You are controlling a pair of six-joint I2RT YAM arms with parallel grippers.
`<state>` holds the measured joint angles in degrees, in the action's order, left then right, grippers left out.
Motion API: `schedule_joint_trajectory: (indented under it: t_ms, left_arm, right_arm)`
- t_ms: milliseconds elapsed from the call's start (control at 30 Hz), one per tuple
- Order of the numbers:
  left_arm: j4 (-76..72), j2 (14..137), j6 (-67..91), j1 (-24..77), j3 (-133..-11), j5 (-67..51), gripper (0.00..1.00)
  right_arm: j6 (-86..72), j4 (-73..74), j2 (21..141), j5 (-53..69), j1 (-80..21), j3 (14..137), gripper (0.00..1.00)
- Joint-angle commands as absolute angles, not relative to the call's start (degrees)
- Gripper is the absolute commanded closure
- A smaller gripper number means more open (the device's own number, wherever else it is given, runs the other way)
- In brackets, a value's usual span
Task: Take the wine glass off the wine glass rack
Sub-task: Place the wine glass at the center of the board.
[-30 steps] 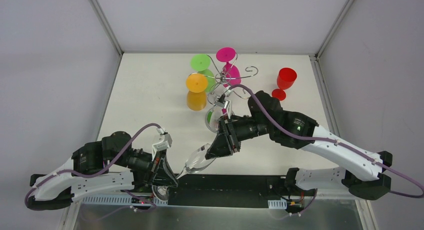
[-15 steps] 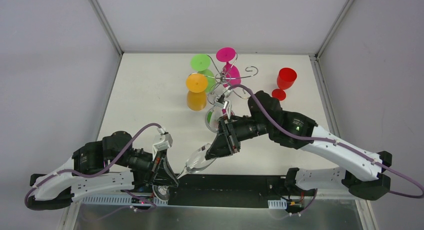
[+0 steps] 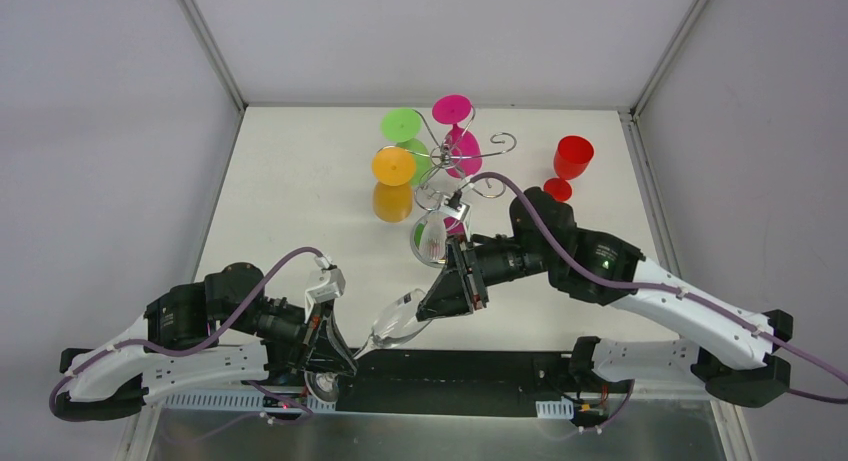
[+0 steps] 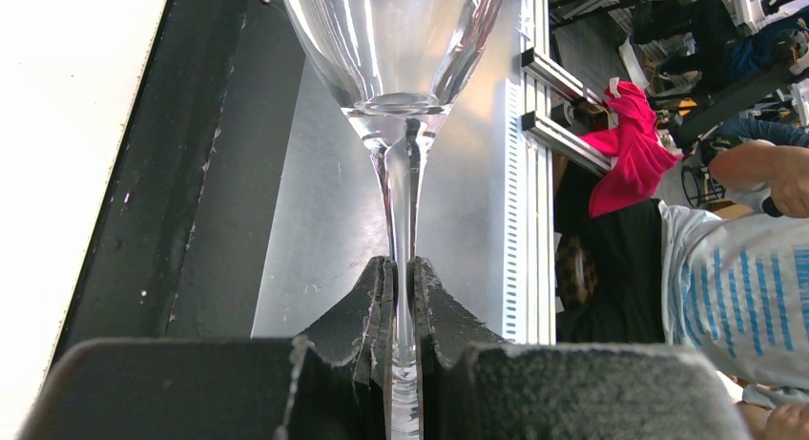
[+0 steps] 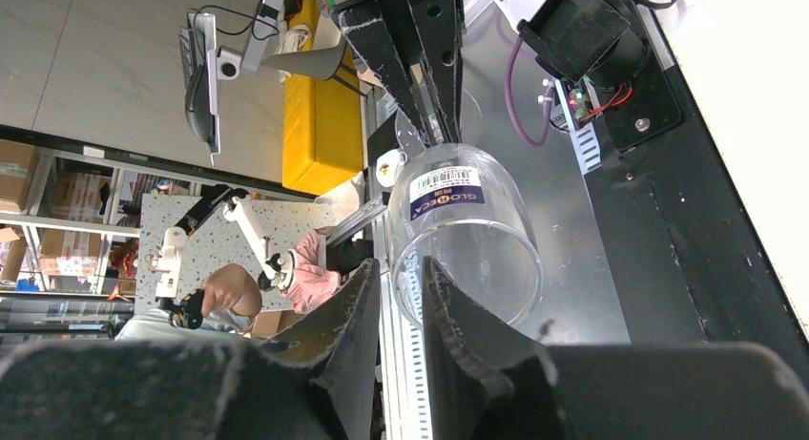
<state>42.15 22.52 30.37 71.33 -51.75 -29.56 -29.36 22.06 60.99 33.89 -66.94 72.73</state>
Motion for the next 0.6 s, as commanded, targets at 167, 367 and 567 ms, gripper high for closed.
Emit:
schedule_joint_trajectory:
  t_ms: [167,367,567]
  left_arm:
    - [36.04,22.46,29.6,71.96,-52.91,-30.59,1.0]
    - [35.95,22.11,29.71,71.9,-52.68,-30.33,1.0]
    - [35.95,21.94,29.71,71.9,-52.62,-30.16,1.0]
  right_arm:
    - [-29.71,16.39,59.59,34.96,-66.77,71.87,0.75]
    - [-29.71,14.97,59.38,35.54,-66.81,71.25,0.75]
    - [-29.71,14.18,58.6,35.44,-66.75,70.69,0.75]
